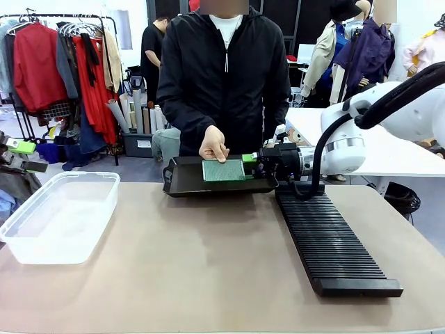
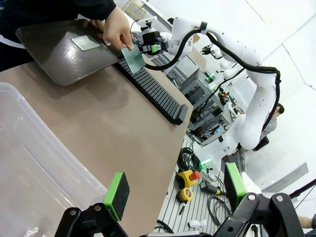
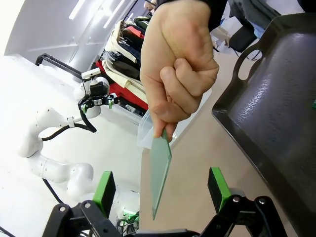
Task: Sort PCBs into racks and boxes based on the side picked up.
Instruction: Pick up the Blank PCB handed by the Human.
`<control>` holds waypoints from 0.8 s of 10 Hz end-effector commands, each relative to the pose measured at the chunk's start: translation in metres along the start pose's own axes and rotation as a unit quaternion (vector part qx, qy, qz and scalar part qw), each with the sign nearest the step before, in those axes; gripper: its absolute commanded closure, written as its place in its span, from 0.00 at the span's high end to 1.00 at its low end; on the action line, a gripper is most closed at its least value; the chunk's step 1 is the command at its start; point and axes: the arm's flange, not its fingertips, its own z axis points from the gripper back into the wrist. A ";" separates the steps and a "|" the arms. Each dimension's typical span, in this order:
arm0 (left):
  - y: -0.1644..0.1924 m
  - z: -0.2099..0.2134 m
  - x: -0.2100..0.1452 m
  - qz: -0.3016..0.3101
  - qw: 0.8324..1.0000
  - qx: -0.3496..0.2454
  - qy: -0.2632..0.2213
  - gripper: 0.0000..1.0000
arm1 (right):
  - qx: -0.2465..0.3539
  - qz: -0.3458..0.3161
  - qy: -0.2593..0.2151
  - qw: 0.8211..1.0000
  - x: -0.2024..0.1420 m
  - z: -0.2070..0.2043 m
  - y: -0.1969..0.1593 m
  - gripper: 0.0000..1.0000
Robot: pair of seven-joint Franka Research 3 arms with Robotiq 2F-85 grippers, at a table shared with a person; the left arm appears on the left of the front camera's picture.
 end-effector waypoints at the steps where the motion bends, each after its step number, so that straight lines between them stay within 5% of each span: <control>1: -0.001 0.000 0.001 -0.002 1.000 -0.001 -0.001 1.00 | 0.017 0.003 -0.005 1.000 0.010 -0.014 -0.002 1.00; 8: -0.001 0.000 0.001 -0.002 1.000 -0.001 -0.001 1.00 | 0.031 -0.019 -0.002 0.999 0.014 -0.030 -0.002 0.95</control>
